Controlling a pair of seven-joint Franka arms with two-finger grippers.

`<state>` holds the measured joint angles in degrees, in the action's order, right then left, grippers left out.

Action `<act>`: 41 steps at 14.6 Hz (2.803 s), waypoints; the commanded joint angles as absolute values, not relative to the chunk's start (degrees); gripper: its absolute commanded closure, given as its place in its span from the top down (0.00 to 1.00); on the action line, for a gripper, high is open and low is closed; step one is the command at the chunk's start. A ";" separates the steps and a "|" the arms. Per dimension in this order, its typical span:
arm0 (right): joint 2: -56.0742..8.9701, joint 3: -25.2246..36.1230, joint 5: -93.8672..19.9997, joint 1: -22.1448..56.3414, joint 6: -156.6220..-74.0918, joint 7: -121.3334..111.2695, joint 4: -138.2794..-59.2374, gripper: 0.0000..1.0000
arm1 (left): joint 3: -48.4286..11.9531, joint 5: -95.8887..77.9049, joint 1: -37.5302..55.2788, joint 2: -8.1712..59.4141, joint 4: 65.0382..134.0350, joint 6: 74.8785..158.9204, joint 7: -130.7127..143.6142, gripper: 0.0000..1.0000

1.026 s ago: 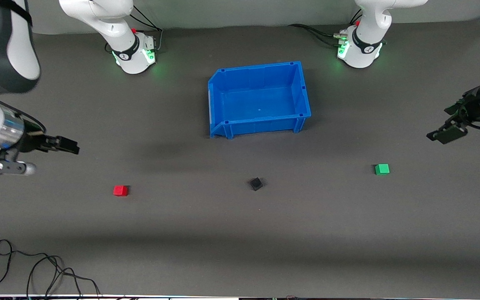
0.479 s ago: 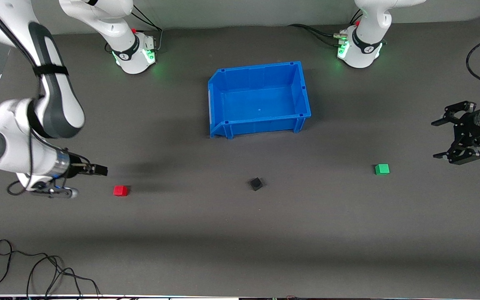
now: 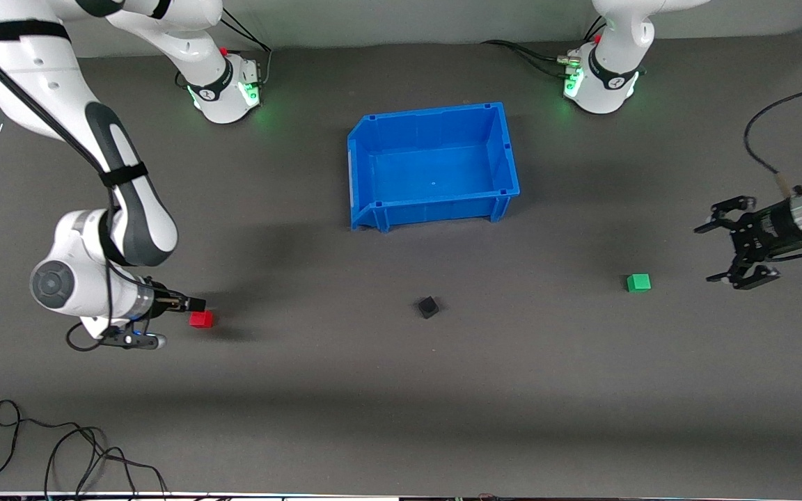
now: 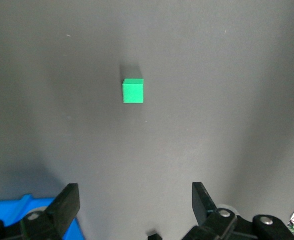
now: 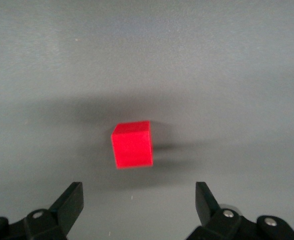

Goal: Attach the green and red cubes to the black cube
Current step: 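Reach the right gripper to the red cube while the left gripper reaches the green cube, then close the right gripper on the red cube while the left gripper grasps the green cube, then carry the red cube and green cube toward the black cube with both grippers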

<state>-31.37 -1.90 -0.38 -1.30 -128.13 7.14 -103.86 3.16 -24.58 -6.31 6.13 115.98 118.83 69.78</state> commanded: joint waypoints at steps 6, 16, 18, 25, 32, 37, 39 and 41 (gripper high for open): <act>-36.56 -2.11 0.35 -1.49 -135.00 7.73 -103.18 0.99 | 2.81 -42.42 -6.77 12.20 128.84 139.02 48.38 1.00; -36.83 -2.11 0.09 -2.02 -135.09 8.17 -102.40 0.74 | 2.72 -60.02 -6.68 22.67 129.64 145.37 26.65 1.00; -37.70 -2.11 -0.09 -2.02 -135.09 8.44 -101.52 0.72 | 2.72 -62.92 -6.68 23.64 129.55 145.46 23.74 1.00; -38.94 -2.11 0.09 -1.49 -136.32 10.99 -100.99 0.60 | 2.81 -63.28 -6.77 24.17 129.11 145.46 23.29 0.55; -38.76 -2.11 -0.09 -1.49 -136.23 11.77 -100.99 0.00 | 2.81 -63.28 -6.85 24.17 128.50 145.28 23.38 0.33; -38.50 -2.72 -0.26 2.01 -136.23 27.98 -99.41 0.00 | 2.81 -63.28 -7.12 23.56 127.97 144.76 23.73 0.33; -39.02 -2.64 -0.18 5.43 -136.14 39.32 -97.04 0.00 | 2.90 -62.67 -7.03 22.25 126.04 144.06 26.09 0.32; -40.08 -2.72 -0.26 7.37 -135.88 46.99 -94.32 0.00 | 3.08 -59.79 -7.03 21.80 123.85 141.00 29.78 0.30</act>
<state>-38.22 -2.95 -0.42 5.50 -136.19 39.45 -98.20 3.09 -61.82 -6.75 23.59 125.40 144.10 26.19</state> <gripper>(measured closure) 0.604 0.630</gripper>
